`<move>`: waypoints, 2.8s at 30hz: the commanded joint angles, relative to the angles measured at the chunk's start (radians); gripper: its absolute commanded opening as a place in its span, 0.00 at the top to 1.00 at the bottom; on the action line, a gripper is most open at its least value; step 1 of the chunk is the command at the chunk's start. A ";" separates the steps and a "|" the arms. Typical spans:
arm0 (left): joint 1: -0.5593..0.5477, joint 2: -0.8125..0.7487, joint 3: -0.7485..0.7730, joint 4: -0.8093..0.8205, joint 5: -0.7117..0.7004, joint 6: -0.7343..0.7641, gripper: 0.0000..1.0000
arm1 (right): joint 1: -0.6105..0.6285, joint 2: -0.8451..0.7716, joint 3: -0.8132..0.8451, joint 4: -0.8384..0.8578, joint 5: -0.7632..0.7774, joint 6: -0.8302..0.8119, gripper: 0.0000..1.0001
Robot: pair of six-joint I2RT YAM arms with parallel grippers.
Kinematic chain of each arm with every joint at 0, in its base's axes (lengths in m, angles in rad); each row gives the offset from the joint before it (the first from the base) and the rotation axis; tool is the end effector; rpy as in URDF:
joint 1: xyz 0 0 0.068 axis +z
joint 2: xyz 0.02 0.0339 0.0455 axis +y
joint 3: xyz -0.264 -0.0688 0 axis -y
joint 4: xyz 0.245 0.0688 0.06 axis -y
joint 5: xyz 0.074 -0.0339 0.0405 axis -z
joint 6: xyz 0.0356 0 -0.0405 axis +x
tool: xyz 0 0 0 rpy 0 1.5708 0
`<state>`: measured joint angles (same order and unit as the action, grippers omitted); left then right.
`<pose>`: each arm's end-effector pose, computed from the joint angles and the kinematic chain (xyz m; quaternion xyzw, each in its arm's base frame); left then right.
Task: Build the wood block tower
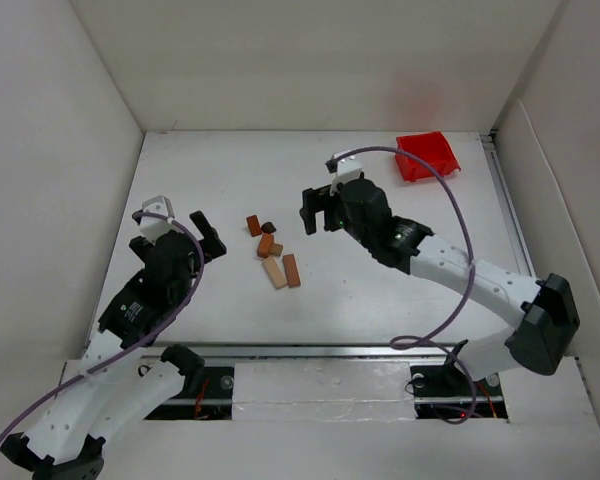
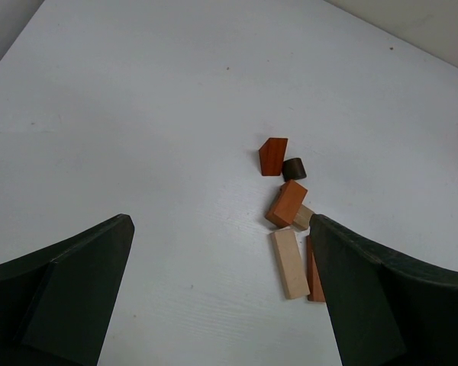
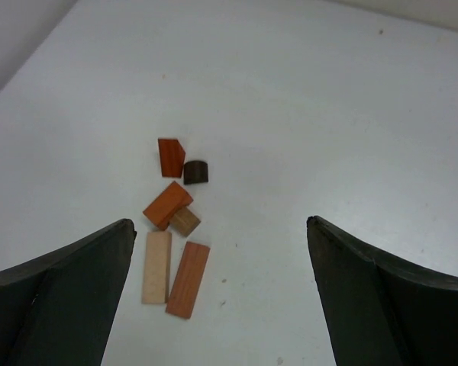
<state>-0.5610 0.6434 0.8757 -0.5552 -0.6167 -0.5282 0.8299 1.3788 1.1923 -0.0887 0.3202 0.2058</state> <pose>0.1220 -0.0523 0.3540 -0.1646 0.7761 -0.0777 0.6038 0.2278 0.2324 0.3569 -0.1501 0.7787 0.1844 0.5805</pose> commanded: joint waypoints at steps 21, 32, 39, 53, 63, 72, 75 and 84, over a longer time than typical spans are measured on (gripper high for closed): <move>0.000 -0.040 0.009 0.044 0.021 0.019 0.01 | 0.126 0.503 0.113 -0.091 -0.050 0.096 0.38; 0.000 -0.050 0.009 0.044 0.023 0.020 0.01 | 0.135 0.583 0.136 -0.080 -0.104 0.104 0.43; 0.000 -0.053 0.009 0.044 0.023 0.019 0.01 | 0.135 0.620 0.162 -0.131 -0.055 0.093 0.65; 0.000 -0.067 0.003 0.057 0.043 0.033 0.01 | -0.142 0.486 0.164 -0.230 -0.182 -0.176 1.00; 0.000 -0.067 -0.009 0.072 0.049 0.034 0.01 | -0.327 0.690 0.495 -0.509 -0.521 -0.564 1.00; 0.000 -0.054 -0.010 0.087 0.084 0.053 0.01 | -0.508 0.712 0.615 -0.648 -0.584 -0.922 1.00; 0.000 -0.065 -0.014 0.092 0.086 0.054 0.01 | -0.543 0.723 0.615 -0.640 -0.677 -0.957 0.98; 0.000 -0.059 -0.012 0.089 0.081 0.054 0.01 | -0.603 0.830 0.690 -0.600 -0.736 -0.862 0.93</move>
<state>-0.5610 0.5858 0.8650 -0.5041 -0.5316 -0.4870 0.2256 2.2032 1.8526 -0.7170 -0.3443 -0.6735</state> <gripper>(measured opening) 0.989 0.402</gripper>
